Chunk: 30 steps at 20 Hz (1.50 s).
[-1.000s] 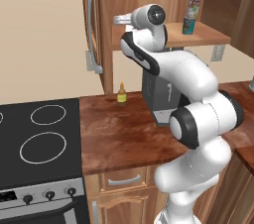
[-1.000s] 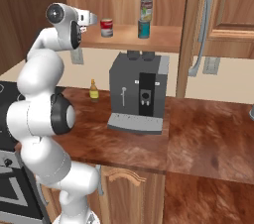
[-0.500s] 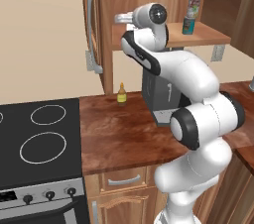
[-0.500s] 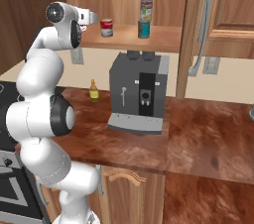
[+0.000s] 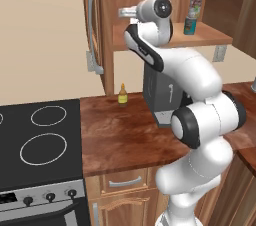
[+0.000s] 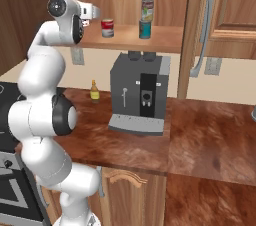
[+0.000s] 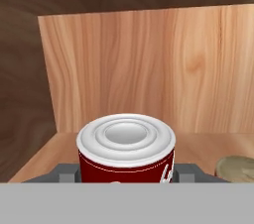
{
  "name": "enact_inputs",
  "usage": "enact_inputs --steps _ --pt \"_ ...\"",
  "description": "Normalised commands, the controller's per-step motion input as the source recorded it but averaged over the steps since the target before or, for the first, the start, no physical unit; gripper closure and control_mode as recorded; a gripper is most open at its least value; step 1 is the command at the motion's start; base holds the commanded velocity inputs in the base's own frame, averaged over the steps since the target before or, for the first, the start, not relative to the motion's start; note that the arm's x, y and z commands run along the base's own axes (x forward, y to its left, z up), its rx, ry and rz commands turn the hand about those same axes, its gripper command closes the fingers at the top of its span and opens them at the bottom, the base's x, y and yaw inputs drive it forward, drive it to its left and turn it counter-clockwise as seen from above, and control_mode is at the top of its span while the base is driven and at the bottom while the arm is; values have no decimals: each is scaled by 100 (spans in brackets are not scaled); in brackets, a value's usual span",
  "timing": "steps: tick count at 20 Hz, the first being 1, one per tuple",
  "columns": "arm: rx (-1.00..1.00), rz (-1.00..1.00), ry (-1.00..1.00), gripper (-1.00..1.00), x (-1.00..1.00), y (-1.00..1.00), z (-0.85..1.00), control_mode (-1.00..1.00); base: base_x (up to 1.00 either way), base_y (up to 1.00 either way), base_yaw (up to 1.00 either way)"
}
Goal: Stack two cans on top of the other two cans in the cabinet.
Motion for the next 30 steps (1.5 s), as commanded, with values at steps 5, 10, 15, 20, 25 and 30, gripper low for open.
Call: enact_inputs --steps 5,10,15,20,25,30 --pt "0 0 2 100 0 -17 32 -100 0 0 0" --pt "0 0 1 100 -3 -18 23 -100 0 0 0" --pt "0 0 1 100 -10 -24 6 -100 0 0 0" --pt "0 0 0 100 0 -21 0 -100 0 0 0" --pt "0 -2 0 100 0 -28 0 -100 0 0 0" --pt "0 -2 0 100 0 -31 0 -100 0 0 0"
